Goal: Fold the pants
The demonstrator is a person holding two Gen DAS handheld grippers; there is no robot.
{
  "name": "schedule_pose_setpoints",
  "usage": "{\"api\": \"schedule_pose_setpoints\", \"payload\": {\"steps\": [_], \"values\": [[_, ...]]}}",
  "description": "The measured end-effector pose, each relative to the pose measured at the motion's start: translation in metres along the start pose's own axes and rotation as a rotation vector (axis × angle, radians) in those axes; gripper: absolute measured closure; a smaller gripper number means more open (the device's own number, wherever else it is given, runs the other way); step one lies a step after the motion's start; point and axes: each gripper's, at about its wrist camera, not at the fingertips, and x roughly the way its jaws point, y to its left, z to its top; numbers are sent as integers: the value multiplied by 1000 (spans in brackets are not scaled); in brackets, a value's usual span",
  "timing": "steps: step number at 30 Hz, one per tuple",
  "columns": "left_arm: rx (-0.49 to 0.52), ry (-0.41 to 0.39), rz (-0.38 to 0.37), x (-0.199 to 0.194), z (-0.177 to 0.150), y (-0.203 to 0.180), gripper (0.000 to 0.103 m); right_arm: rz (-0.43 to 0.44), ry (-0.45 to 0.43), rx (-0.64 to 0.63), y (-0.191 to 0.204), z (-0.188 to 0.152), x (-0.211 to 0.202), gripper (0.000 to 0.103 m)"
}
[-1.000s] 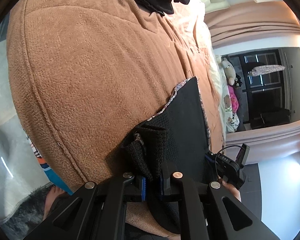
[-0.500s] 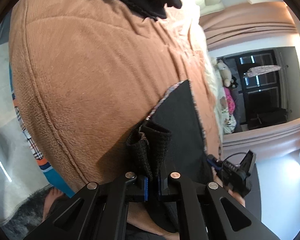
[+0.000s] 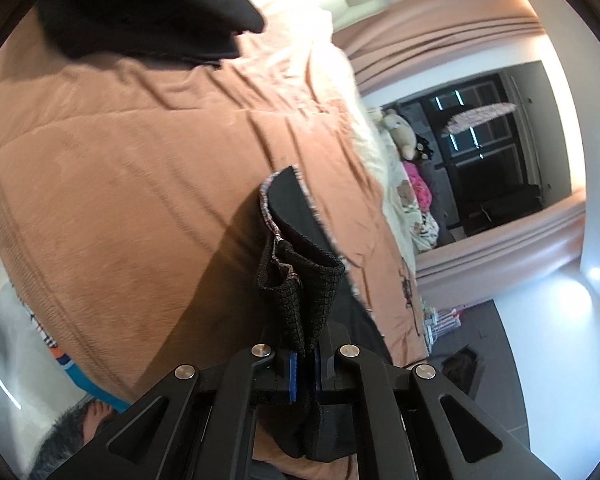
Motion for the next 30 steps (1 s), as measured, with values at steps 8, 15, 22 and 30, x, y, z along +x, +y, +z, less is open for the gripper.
{"api": "schedule_pose_setpoints", "payload": {"steps": [8,15,22,30], "values": [[66,11,-34,6,6,-32,98,26,46,-31,6,-54,-1,89],[143,38,-88,20,5,-70,98,60,47,-11,-2,-63,-12,89],[229,73,-135,35,1,-118,98,107,6,22,-30,-57,-45,89],[329,127,-187,61,-14,-174,98,71,-153,108,-93,-62,-116,45]]}}
